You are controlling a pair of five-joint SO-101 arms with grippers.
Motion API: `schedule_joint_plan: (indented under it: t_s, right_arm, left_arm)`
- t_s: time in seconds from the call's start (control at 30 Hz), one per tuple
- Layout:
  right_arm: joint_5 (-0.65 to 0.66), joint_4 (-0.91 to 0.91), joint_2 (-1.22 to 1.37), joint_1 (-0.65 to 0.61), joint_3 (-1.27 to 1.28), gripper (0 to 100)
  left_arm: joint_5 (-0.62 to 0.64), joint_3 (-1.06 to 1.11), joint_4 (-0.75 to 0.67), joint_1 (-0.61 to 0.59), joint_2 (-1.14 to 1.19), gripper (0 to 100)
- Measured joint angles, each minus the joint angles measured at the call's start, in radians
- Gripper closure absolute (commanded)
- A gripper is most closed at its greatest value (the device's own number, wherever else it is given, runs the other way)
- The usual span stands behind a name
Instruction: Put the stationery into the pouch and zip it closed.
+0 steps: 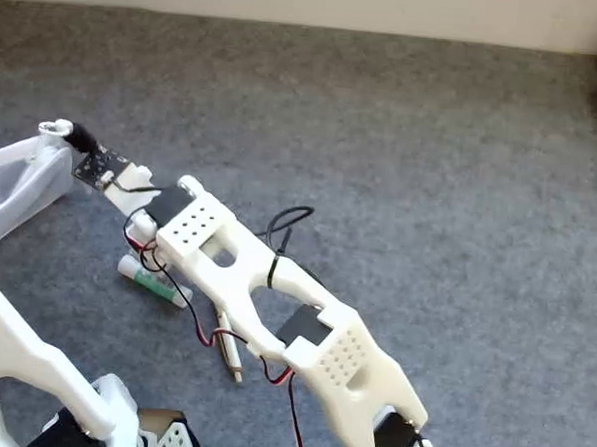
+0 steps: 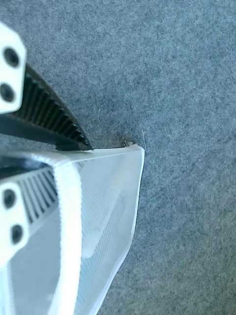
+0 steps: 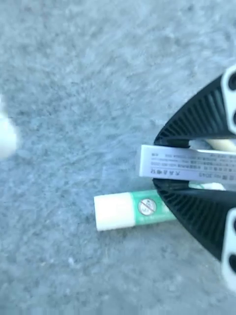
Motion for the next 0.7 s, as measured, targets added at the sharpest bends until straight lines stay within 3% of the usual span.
schedule_joint_plan:
  t_s: [0.33, 0.7]
  right_arm:
    - [0.000, 0.281, -0.092, -0.002, -0.170, 99.5]
    - [0.000, 0.414, -0.299, -0.002, -0.170, 99.5]
  left_arm:
    - [-0.002, 0.000, 0.000, 0.026, 0.000, 97]
    - [-0.002, 0.002, 0.000, 0.083, 0.000, 97]
